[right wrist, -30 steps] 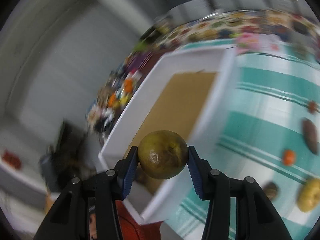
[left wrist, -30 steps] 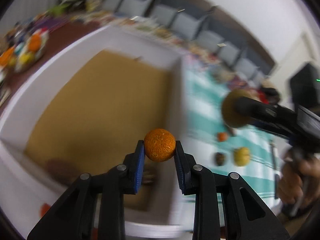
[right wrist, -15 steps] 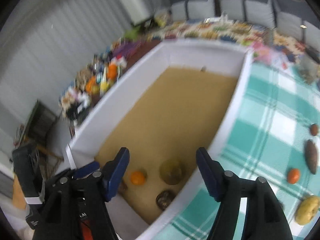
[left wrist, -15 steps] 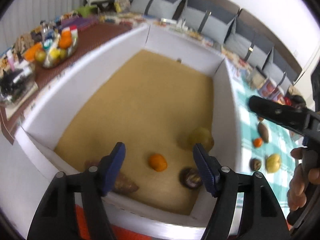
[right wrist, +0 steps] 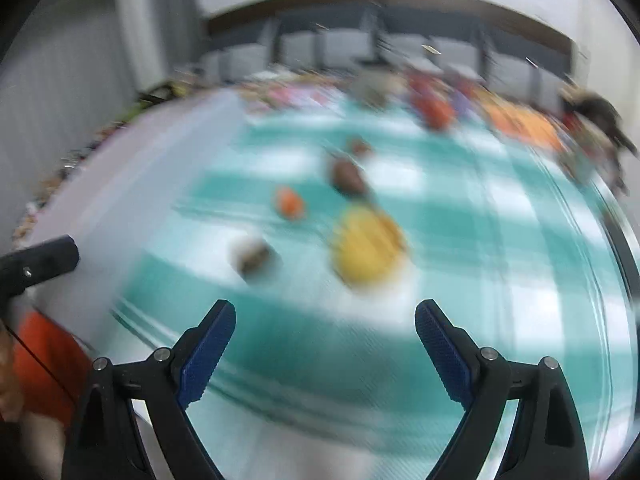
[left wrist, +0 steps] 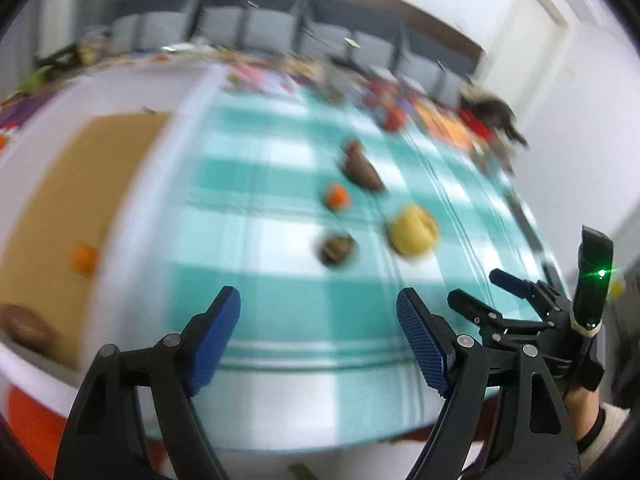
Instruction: Organize fruits
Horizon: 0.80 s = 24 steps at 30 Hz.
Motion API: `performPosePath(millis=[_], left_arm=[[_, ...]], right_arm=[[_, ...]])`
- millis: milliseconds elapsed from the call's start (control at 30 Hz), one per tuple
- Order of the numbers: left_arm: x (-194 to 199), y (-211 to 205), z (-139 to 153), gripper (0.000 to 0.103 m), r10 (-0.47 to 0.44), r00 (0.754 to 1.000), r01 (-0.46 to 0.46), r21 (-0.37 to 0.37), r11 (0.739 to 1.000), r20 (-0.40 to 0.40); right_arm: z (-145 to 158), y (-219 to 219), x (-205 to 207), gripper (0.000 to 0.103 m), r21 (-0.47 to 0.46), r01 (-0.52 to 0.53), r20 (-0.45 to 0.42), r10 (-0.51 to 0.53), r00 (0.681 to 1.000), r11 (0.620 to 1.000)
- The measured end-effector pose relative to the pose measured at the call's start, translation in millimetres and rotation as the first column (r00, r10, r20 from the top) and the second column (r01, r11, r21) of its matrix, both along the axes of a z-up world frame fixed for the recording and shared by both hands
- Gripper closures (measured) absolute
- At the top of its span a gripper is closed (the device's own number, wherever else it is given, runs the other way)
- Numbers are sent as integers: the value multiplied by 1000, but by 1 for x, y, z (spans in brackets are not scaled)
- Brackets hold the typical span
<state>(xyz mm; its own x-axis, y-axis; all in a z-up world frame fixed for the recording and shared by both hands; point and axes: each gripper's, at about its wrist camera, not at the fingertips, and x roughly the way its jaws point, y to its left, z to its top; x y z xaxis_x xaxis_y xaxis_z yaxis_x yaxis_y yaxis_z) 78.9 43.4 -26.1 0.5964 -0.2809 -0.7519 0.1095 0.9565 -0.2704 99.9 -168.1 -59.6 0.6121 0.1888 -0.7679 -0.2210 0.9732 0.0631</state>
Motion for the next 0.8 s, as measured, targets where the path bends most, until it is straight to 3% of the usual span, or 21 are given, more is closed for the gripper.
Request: performPosePath(millis=[100, 200, 367, 567, 700, 800], left_arm=[[-5, -32, -37, 21, -24, 999, 26, 55, 998, -22], [-4, -44, -59, 21, -42, 998, 46, 121, 992, -36], [5, -40, -69, 21, -20, 1000, 19, 186, 982, 7], [2, -34, -84, 21, -8, 1000, 6, 225, 974, 8], [3, -38, -86, 14, -20, 1000, 18, 231, 973, 3], [2, -43, -88, 12, -32, 999, 29, 259, 966, 8]], right_arm=[[-25, -37, -32, 12, -16, 94, -4, -94, 996, 995], [-36, -44, -49, 12, -32, 107, 5, -107, 994, 994], [-37, -33, -45, 12, -80, 70, 61, -65, 996, 994], [-60, -24, -45, 12, -115, 41, 17, -39, 999, 993], [-67, -30, -42, 11, -97, 61, 1, -62, 998, 993], [-69, -33, -41, 6, -92, 71, 3, -71, 997, 993]])
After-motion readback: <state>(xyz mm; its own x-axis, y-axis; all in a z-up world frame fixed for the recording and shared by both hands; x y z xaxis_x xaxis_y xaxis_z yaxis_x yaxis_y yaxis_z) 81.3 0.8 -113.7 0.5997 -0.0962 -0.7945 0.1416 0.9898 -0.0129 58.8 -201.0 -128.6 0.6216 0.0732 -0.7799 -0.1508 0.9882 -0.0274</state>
